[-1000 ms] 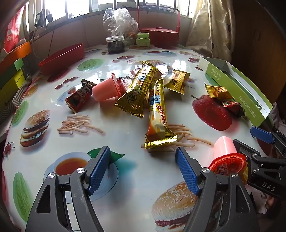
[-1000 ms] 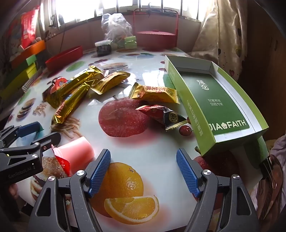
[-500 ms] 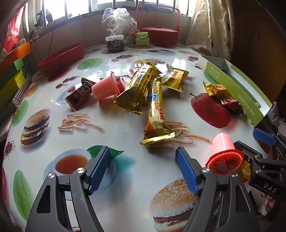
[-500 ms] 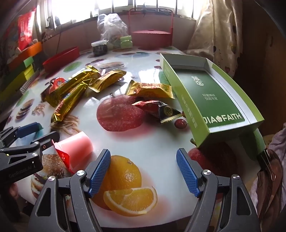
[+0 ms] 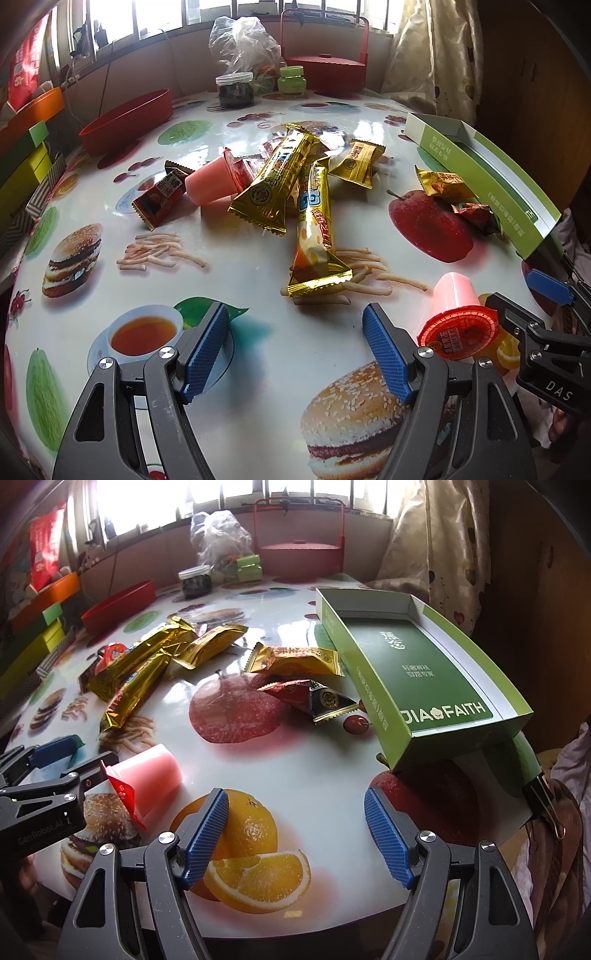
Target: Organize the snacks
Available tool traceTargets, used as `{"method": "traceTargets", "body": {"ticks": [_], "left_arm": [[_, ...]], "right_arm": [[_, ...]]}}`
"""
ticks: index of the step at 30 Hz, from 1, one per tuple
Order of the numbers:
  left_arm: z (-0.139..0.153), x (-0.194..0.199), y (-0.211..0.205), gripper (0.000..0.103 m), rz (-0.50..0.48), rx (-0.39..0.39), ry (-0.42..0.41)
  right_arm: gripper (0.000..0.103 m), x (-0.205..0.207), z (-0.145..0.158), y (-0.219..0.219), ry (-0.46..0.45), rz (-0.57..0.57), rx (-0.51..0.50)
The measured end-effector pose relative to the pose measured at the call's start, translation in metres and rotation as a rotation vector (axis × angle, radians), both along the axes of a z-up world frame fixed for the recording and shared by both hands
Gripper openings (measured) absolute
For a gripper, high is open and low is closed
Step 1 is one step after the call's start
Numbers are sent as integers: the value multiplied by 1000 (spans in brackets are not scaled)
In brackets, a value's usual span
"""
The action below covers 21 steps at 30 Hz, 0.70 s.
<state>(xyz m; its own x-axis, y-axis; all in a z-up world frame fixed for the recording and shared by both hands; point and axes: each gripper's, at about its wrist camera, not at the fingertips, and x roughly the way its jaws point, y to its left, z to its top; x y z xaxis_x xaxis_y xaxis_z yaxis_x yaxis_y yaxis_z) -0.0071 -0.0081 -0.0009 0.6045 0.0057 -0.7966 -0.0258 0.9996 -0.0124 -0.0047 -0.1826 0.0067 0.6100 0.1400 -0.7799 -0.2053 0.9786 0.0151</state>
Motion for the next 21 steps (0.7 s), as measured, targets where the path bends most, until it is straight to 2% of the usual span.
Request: {"method": "traceTargets", "body": {"ticks": [21], "left_arm": [[1,1,-1,75,-4,1,1]], "right_arm": [[76,-1,-1,0,-2,-2,0]]}}
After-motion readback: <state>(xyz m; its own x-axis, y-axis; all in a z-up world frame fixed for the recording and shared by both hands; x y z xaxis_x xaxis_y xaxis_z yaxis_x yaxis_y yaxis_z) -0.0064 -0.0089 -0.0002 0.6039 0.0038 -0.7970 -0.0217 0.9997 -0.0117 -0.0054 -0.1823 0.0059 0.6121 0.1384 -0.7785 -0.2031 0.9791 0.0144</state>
